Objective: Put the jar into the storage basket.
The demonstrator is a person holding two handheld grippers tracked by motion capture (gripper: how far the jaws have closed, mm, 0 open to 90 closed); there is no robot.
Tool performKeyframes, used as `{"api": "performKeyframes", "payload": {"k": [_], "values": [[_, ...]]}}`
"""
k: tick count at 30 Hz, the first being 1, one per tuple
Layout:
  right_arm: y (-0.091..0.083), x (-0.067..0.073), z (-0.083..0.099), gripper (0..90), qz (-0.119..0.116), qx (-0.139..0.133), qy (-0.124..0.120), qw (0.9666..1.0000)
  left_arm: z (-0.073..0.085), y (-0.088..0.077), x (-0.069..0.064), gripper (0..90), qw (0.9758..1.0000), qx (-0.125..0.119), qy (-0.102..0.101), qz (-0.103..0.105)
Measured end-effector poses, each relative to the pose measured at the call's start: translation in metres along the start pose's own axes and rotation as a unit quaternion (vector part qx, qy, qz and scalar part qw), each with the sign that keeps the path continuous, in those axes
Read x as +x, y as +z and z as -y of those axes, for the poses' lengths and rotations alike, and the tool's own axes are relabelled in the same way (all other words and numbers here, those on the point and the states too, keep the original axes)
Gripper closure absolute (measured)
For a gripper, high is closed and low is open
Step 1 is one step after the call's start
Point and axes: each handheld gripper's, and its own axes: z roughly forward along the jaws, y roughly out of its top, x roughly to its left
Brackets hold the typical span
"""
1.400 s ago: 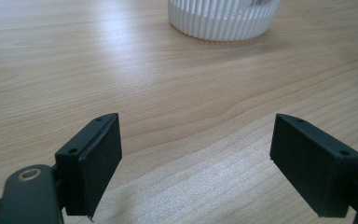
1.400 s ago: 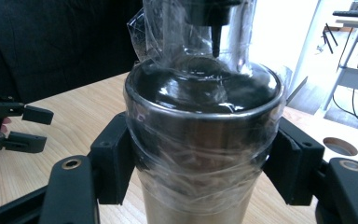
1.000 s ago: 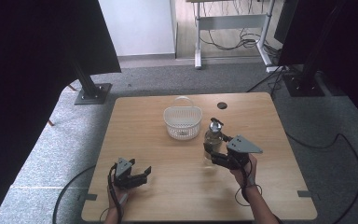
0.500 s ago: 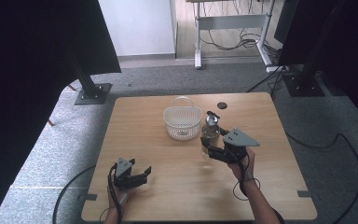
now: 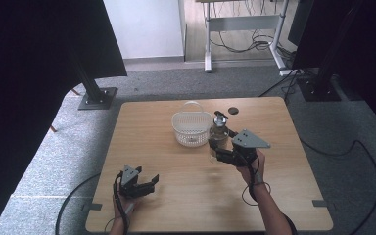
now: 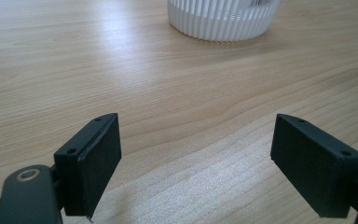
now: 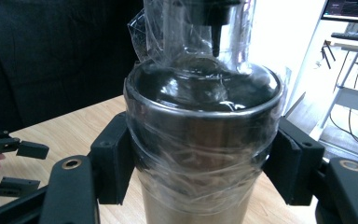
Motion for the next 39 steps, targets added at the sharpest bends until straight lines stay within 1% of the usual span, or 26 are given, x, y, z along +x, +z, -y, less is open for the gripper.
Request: {"api": "performKeyframes", "payload": {"k": [12, 22, 28, 35, 39], "values": [[0.016, 0.000, -0.006, 32.5, 0.002, 0.003, 0.002, 1.0000, 0.000, 0.000, 0.000, 15.8, 1.0000, -0.001, -0.002, 0.000], [0.025, -0.007, -0.014, 32.5, 0.012, 0.003, 0.013, 0.9998, 0.000, 0.000, 0.000, 15.8, 1.0000, -0.002, -0.002, 0.000], [0.032, -0.009, -0.019, 32.5, 0.010, 0.006, 0.016, 0.9998, 0.000, 0.000, 0.001, 15.8, 1.0000, -0.002, -0.005, 0.002], [0.043, -0.011, -0.026, 32.5, 0.016, 0.011, 0.015, 0.9997, 0.000, 0.000, 0.000, 15.8, 1.0000, -0.003, -0.004, 0.001], [0.050, -0.012, -0.029, 32.5, 0.015, 0.014, 0.017, 0.9996, 0.000, 0.000, 0.000, 15.7, 1.0000, -0.002, -0.004, 0.002]]}}
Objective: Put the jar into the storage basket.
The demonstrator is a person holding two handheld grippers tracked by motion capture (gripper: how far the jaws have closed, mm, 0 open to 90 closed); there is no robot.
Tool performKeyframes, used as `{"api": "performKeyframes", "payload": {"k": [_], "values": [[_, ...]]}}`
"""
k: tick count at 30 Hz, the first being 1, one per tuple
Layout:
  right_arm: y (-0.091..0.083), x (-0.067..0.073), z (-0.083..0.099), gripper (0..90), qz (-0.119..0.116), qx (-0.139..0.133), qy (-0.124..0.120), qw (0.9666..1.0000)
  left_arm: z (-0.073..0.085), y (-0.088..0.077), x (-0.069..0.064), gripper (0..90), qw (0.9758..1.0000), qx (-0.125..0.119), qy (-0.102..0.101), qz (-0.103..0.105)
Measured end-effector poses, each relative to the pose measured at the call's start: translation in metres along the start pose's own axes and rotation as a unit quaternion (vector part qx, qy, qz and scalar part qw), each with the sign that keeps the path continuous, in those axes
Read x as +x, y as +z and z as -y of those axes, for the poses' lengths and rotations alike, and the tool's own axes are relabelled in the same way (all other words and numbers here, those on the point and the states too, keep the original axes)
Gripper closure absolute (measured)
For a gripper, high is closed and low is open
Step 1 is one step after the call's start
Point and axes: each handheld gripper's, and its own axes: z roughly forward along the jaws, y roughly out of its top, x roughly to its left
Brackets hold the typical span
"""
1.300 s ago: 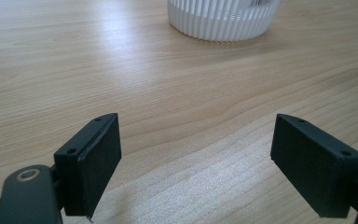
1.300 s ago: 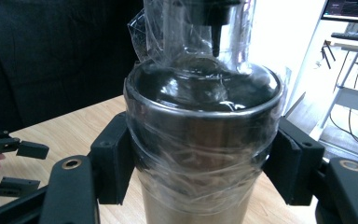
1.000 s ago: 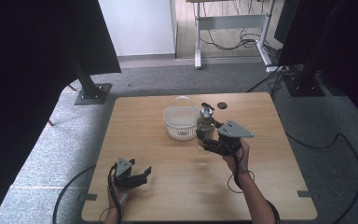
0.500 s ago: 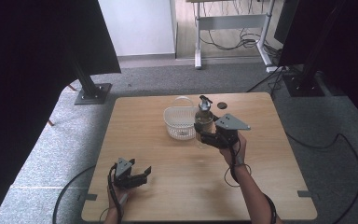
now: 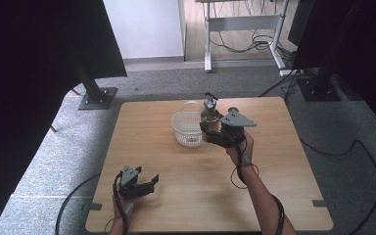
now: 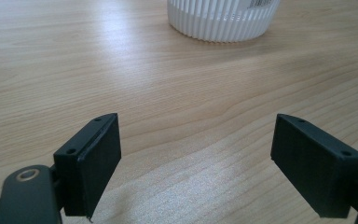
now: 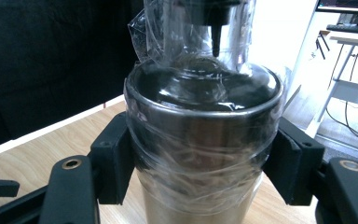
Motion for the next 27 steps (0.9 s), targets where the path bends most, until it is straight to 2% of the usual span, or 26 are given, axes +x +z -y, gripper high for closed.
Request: {"api": "performKeyframes", "payload": {"k": [12, 21, 27], "values": [[0.023, 0.000, -0.007, 32.5, 0.002, 0.007, 0.005, 1.0000, 0.000, -0.001, 0.001, 15.3, 1.0000, -0.003, 0.002, 0.001], [0.043, 0.000, -0.017, 32.5, 0.007, 0.012, -0.002, 0.9999, 0.000, -0.001, 0.002, 15.3, 1.0000, -0.005, -0.003, 0.001], [0.059, -0.002, -0.025, 32.5, 0.016, 0.017, 0.001, 0.9997, 0.000, -0.001, 0.002, 15.3, 1.0000, -0.003, 0.003, 0.002]]}}
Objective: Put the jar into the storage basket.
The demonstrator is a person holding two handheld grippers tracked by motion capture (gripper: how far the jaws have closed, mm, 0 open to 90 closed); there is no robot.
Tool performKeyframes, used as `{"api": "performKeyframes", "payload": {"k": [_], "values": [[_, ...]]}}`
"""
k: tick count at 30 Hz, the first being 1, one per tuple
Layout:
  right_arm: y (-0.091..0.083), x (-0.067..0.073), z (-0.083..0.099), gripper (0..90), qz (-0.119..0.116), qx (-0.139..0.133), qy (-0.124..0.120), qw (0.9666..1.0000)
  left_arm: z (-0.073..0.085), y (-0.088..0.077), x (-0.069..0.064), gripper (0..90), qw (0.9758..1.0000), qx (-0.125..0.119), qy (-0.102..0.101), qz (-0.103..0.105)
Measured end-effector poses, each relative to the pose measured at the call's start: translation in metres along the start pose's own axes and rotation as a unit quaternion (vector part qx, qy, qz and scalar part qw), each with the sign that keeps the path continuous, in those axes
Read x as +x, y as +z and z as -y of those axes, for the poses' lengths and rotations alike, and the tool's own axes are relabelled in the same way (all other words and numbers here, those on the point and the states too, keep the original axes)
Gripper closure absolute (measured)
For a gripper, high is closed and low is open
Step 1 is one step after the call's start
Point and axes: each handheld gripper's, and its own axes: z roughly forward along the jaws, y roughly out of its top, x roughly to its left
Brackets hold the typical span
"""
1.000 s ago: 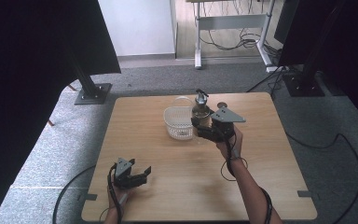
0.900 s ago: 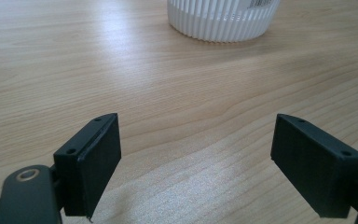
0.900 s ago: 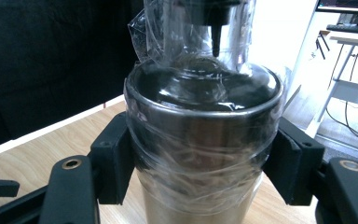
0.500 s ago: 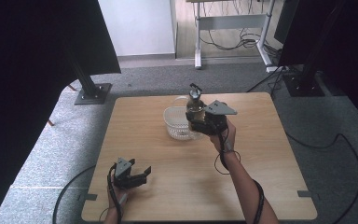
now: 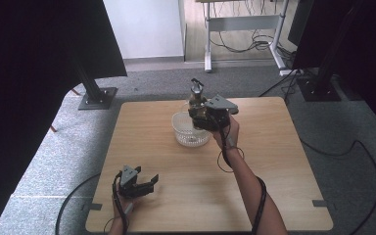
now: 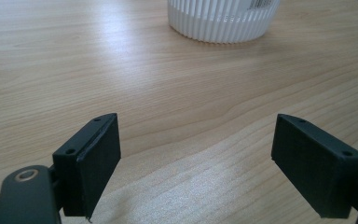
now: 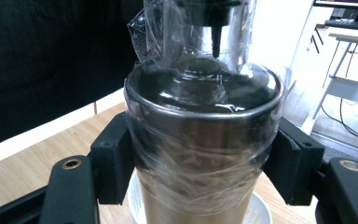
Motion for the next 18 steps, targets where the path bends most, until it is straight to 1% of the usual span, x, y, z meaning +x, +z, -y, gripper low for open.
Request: {"api": "performKeyframes", "payload": {"k": [3, 4, 5, 6, 9, 11, 12, 14, 18], "values": [[0.005, -0.001, -0.002, 32.5, 0.002, 0.002, 0.002, 1.0000, 0.000, 0.000, 0.001, 15.3, 1.0000, 0.000, -0.003, 0.001], [0.010, -0.002, -0.003, 32.5, 0.005, 0.003, 0.003, 1.0000, 0.000, -0.001, 0.002, 15.3, 1.0000, 0.001, -0.006, 0.001], [0.010, -0.002, -0.003, 32.5, 0.005, 0.003, 0.003, 1.0000, 0.000, -0.001, 0.002, 15.3, 1.0000, 0.001, -0.006, 0.001], [0.016, -0.002, -0.005, 32.5, 0.006, 0.005, 0.003, 1.0000, 0.000, -0.001, 0.003, 15.3, 1.0000, 0.000, -0.007, 0.002], [0.024, -0.001, -0.007, 32.4, 0.004, 0.005, -0.002, 1.0000, 0.000, -0.001, 0.003, 15.3, 1.0000, 0.000, -0.010, 0.002], [0.026, -0.001, -0.008, 32.4, 0.003, 0.006, -0.001, 1.0000, 0.000, -0.001, 0.003, 15.3, 1.0000, 0.000, -0.010, 0.002], [0.032, 0.000, -0.008, 32.5, 0.004, 0.008, -0.002, 1.0000, 0.000, -0.001, 0.003, 15.3, 1.0000, 0.000, -0.009, 0.003], [0.037, -0.001, -0.008, 32.4, 0.007, 0.009, -0.004, 0.9999, 0.000, -0.001, 0.003, 15.3, 1.0000, 0.000, -0.009, 0.003], [0.046, -0.003, -0.005, 32.5, 0.007, 0.011, 0.000, 0.9999, 0.001, -0.001, 0.003, 15.3, 1.0000, 0.000, -0.009, 0.003]]}}
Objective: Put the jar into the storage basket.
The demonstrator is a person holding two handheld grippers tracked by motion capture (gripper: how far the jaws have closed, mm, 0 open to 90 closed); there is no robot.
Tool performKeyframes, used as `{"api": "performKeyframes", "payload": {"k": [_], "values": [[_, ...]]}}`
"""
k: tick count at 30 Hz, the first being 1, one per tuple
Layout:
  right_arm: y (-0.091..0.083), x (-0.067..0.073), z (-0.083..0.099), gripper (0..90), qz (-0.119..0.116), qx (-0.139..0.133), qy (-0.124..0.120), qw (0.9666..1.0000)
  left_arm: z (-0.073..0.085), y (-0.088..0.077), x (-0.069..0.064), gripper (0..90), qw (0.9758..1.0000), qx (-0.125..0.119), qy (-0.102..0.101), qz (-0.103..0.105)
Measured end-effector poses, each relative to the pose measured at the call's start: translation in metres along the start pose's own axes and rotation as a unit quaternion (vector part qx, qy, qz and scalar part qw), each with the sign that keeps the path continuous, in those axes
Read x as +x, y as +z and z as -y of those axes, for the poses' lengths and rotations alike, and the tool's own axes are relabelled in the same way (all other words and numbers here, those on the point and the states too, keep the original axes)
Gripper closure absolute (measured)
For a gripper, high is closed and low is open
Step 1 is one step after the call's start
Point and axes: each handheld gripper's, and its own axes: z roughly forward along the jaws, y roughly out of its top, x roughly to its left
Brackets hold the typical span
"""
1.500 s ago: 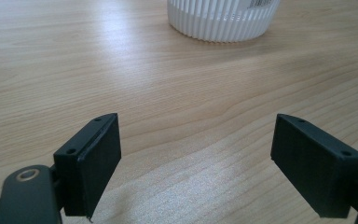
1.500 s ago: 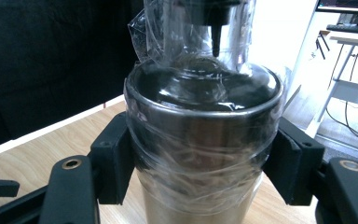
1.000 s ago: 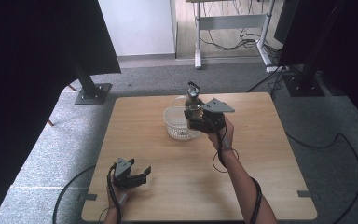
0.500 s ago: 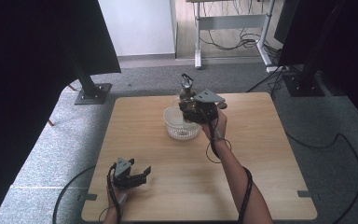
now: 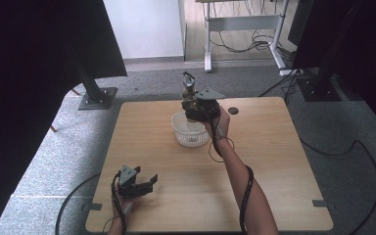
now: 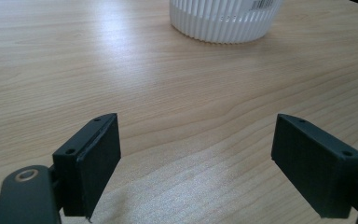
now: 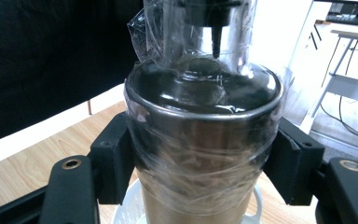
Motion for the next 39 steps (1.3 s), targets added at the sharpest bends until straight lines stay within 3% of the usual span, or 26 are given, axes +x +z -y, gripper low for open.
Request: {"api": "performKeyframes", "payload": {"k": [13, 24, 34, 39], "values": [[0.027, -0.001, 0.026, 32.4, 0.003, 0.018, 0.011, 0.9998, 0.000, 0.000, 0.000, 15.3, 1.0000, 0.001, 0.000, 0.001], [0.045, 0.005, 0.053, 32.3, 0.004, 0.056, 0.008, 0.9984, 0.000, 0.000, 0.000, 15.3, 1.0000, 0.002, 0.002, 0.001], [0.051, 0.005, 0.066, 32.2, 0.001, 0.081, -0.006, 0.9967, 0.000, 0.000, 0.002, 15.4, 1.0000, 0.003, 0.002, -0.003], [0.050, 0.001, 0.069, 32.1, 0.000, 0.083, 0.003, 0.9965, 0.000, 0.000, 0.002, 15.4, 1.0000, 0.004, 0.003, -0.003]]}}
